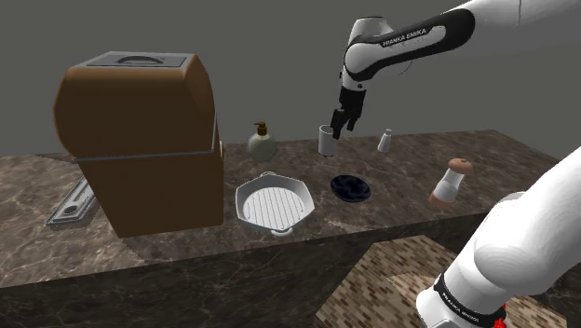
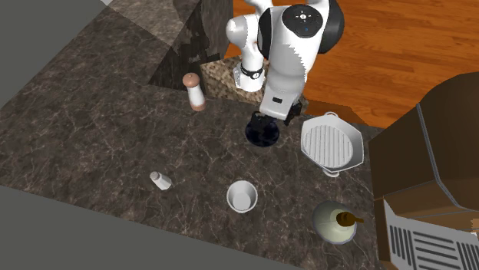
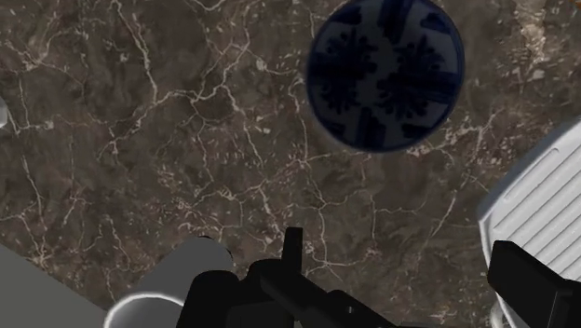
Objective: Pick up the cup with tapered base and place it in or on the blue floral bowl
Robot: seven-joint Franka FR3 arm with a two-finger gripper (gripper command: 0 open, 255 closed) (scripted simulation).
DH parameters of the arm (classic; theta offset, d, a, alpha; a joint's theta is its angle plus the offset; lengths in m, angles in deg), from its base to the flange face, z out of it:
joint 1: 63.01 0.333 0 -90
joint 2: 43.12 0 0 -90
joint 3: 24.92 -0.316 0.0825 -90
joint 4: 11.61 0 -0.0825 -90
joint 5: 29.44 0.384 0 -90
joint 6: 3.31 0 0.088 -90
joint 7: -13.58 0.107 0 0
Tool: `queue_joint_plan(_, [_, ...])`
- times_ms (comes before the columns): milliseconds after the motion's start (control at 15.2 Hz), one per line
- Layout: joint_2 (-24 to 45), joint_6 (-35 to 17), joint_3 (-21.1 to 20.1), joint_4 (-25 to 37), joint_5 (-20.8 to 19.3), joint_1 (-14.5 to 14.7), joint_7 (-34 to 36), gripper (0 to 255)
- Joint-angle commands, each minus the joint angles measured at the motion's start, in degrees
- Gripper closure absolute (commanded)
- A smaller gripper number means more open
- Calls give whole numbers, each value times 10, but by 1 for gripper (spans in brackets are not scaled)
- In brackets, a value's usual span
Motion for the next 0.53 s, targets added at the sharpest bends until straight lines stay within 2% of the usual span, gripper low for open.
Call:
queue_joint_plan(0, [41,-14,6,30,0,-3,-7,0])
queue_joint_plan(462, [186,-53,23,145,12,-19,-36,0])
